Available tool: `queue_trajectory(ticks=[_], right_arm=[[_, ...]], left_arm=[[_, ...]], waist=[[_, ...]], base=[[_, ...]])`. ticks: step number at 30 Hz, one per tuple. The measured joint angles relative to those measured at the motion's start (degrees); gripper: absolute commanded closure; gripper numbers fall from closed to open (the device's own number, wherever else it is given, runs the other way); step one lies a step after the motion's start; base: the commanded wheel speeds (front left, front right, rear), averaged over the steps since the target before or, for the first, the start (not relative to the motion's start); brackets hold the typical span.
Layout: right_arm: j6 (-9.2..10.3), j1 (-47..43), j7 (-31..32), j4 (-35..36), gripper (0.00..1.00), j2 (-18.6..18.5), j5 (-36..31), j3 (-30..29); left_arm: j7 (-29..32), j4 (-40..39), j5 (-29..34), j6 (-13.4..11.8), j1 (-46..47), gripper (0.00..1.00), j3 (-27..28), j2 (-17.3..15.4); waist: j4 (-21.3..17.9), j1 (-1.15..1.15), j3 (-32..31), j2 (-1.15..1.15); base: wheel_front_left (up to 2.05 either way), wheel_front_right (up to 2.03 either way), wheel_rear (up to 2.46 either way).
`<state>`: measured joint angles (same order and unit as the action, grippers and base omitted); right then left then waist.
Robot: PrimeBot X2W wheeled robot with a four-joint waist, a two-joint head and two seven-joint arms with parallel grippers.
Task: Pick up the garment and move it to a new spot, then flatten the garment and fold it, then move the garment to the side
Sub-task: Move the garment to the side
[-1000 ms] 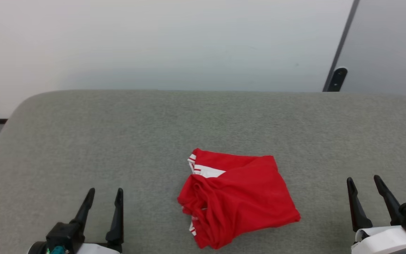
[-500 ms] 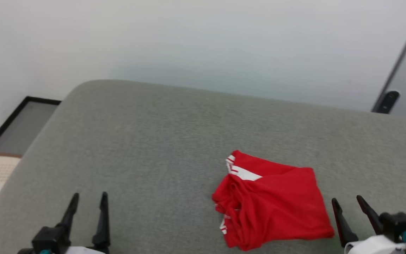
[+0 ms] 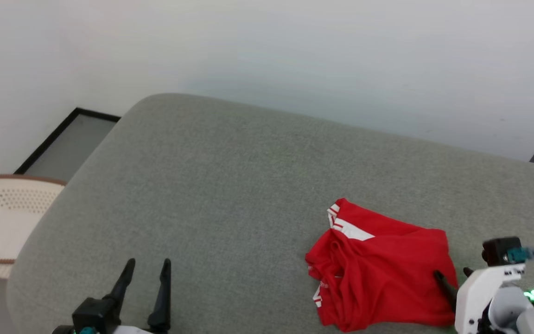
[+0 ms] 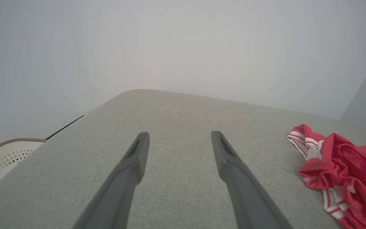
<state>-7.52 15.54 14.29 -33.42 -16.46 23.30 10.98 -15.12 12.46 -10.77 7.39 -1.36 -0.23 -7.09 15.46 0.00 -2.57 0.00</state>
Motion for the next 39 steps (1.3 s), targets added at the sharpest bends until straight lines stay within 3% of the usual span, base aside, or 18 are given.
queue_trajectory(ticks=[8,13,14,15,16,30,39], right_arm=[[0.00,5.88,15.29,-4.04,0.00,-0.09,1.82,-0.69],[0.02,10.18,19.70,-6.69,0.00,0.94,3.37,0.20],[0.07,10.88,20.15,-7.25,0.19,1.25,4.22,0.24],[0.07,11.44,20.26,-7.55,0.91,1.22,4.38,0.78],[0.07,11.96,20.25,-7.90,1.00,1.11,4.38,0.99],[-0.02,15.65,19.28,-8.89,1.00,-2.12,8.98,1.87],[-0.01,19.62,17.15,-9.55,1.00,-8.96,9.76,0.66]], left_arm=[[-0.01,0.97,-1.75,0.00,1.89,0.00,-1.99,0.60],[0.00,1.42,-2.14,0.00,3.67,0.00,-3.07,1.07],[0.00,1.51,-2.14,0.01,3.96,0.00,-3.26,1.15],[-0.01,1.64,-2.16,0.01,4.25,0.00,-3.57,1.22],[0.00,1.80,-2.26,0.00,4.56,0.00,-3.81,1.29],[0.00,2.13,-3.45,0.01,5.63,0.00,-3.14,0.66],[0.00,0.43,-3.28,0.01,7.97,0.00,-4.35,-0.63]], waist=[[1.59,0.00,2.92,0.00],[2.30,0.00,5.10,0.00],[2.44,0.00,5.47,0.00],[2.61,0.00,5.81,0.00],[2.81,0.00,6.09,0.00],[2.48,0.00,7.75,0.00],[-0.77,0.00,10.29,0.00]], base=[[0.00,0.00,0.00],[0.00,0.00,0.00],[0.00,0.00,0.00],[0.00,0.00,0.00],[0.00,0.00,0.00],[0.00,0.00,0.00],[0.00,0.00,0.00]])
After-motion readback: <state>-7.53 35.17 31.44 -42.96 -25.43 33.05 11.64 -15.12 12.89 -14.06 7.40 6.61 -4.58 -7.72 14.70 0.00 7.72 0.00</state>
